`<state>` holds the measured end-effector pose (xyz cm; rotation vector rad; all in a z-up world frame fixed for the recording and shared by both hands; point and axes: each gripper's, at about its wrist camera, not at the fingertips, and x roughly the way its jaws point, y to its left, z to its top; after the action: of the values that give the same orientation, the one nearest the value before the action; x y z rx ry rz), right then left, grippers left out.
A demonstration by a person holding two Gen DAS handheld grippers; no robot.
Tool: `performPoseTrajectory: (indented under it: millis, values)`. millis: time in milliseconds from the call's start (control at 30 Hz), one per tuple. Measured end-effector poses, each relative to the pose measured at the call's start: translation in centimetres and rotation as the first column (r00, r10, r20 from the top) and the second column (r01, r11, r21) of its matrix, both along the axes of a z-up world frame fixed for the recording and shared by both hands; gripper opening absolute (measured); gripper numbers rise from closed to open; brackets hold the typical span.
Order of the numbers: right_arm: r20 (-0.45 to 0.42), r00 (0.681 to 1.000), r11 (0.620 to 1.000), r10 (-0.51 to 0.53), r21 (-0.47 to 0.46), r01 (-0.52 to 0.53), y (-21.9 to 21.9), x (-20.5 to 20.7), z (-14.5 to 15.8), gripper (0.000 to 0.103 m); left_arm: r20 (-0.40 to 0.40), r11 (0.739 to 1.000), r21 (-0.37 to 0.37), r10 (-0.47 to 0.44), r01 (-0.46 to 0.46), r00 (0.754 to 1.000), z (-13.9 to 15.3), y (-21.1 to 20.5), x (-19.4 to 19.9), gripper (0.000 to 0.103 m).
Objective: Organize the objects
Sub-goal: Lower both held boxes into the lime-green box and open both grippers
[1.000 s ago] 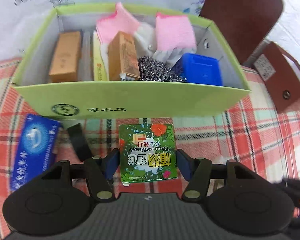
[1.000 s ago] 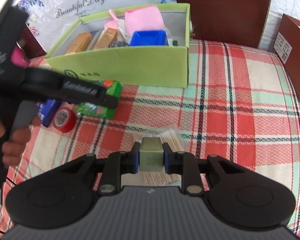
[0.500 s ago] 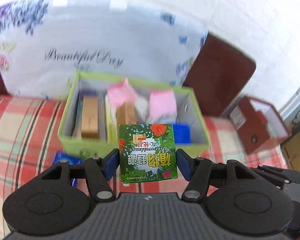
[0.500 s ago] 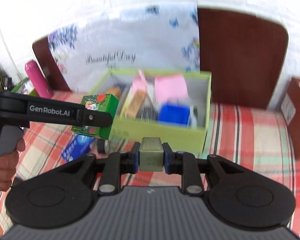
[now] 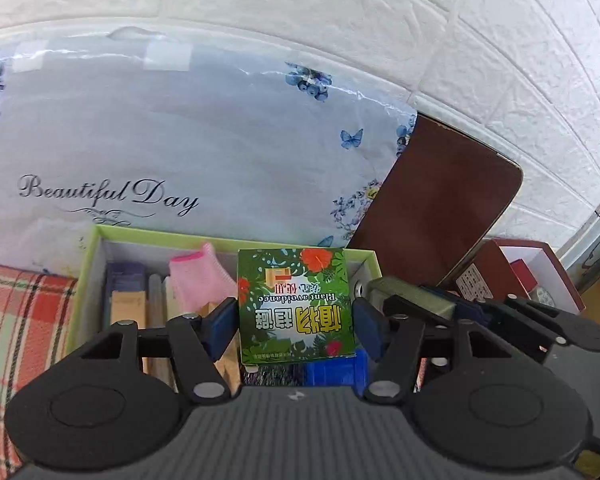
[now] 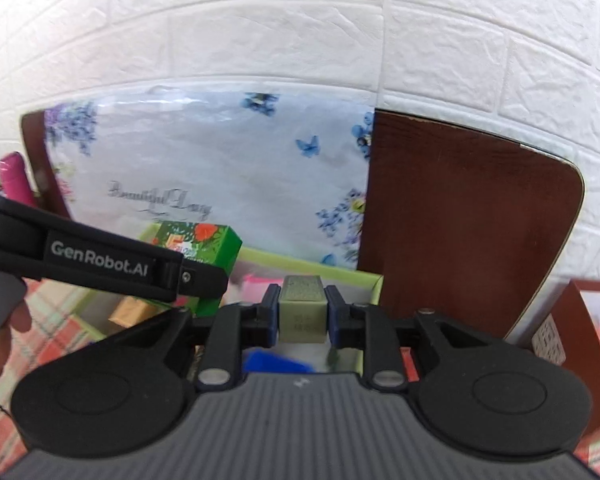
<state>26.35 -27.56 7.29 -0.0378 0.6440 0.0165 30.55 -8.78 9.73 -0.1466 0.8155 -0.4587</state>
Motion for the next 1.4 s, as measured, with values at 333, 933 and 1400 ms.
performPoseTrajectory:
  millis: [333,933,1400]
  values:
    - [-0.117,0.991,0.995,-0.064,0.068,0.073,-1.4,-2.4,-4.1,0.068,-0.119,0.997,0.038,0.066,-0.062,0.991,-3.9,1.6,-1.3,0.08]
    - [-0.093,0.99,0.982,-0.109,0.144,0.122,0.0,-9.1,0.3,0.103,-0.015,0.96,0.212,0.189,-0.181,0.982,0.7,4.3,-8.9,0.08]
    - [-0.072,0.994,0.988,-0.082,0.128,0.09,2.0,-13.9,1.7,0.103,0.035,0.939,0.271,0.208,-0.21,0.977,2.7,5.7,-13.4,0.08]
